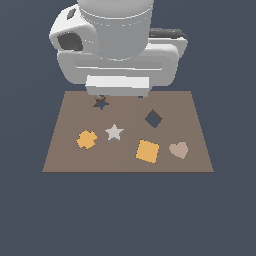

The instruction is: Insert a designated object into the corresponding slot on a board.

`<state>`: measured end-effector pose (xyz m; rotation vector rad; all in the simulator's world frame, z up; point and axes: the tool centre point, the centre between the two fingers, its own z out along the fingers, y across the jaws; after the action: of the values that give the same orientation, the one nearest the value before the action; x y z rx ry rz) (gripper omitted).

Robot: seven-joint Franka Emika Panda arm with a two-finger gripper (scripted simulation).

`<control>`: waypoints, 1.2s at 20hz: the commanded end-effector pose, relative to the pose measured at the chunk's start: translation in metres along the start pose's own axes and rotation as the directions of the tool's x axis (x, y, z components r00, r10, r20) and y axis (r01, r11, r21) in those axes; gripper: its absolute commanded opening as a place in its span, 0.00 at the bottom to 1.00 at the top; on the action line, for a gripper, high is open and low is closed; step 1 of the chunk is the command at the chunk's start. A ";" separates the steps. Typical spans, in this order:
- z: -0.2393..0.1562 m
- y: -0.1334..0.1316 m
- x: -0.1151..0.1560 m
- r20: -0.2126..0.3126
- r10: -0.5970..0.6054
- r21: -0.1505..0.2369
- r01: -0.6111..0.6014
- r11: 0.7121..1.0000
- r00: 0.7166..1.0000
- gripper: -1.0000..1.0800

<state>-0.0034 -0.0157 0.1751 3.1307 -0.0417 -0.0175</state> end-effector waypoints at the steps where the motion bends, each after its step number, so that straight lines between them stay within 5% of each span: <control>1: 0.000 0.000 0.000 0.000 0.000 0.000 0.000 1.000 1.000 0.96; 16: 0.018 0.006 0.004 -0.002 -0.142 0.001 0.142 0.990 0.990 0.96; 24: 0.042 0.014 0.010 -0.006 -0.334 0.001 0.334 0.942 0.942 0.96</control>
<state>0.0046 -0.0287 0.1382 3.1058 0.4242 -0.0118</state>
